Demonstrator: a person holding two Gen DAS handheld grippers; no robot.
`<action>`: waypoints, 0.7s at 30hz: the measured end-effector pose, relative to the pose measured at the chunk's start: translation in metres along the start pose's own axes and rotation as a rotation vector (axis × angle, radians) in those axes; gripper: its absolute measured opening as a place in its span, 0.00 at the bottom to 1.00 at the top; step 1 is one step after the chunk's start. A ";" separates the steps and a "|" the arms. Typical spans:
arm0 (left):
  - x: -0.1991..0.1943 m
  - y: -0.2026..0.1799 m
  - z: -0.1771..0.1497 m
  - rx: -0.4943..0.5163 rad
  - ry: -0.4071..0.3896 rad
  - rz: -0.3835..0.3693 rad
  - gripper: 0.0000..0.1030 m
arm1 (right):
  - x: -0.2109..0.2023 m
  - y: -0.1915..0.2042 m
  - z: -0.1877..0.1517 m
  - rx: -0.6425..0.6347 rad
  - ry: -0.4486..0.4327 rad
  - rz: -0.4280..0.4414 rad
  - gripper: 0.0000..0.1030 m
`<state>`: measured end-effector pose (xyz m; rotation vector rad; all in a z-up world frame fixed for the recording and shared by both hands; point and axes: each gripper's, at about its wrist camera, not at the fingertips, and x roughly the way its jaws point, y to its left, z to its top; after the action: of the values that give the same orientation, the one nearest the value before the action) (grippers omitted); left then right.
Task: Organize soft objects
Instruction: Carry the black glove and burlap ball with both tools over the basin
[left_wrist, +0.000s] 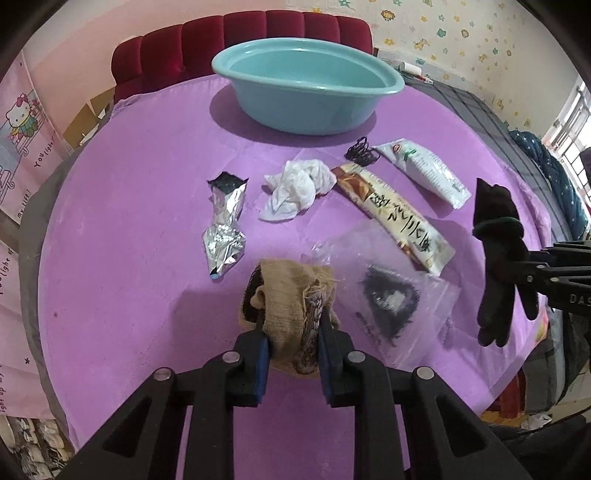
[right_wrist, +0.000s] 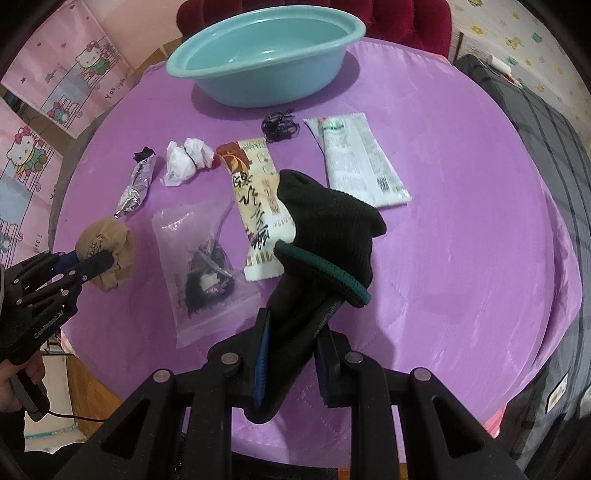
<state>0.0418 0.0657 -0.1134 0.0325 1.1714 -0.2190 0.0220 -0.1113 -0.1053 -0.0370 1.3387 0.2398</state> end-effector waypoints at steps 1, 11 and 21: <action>-0.002 -0.001 0.003 -0.001 -0.001 0.000 0.23 | -0.001 0.000 0.003 -0.008 0.000 0.002 0.21; -0.020 -0.014 0.024 -0.013 -0.030 0.000 0.23 | -0.018 0.000 0.028 -0.089 -0.033 0.001 0.21; -0.037 -0.024 0.060 0.011 -0.068 -0.009 0.23 | -0.043 0.000 0.065 -0.138 -0.092 0.018 0.22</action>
<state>0.0782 0.0396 -0.0543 0.0299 1.1032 -0.2326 0.0758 -0.1069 -0.0489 -0.1282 1.2298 0.3449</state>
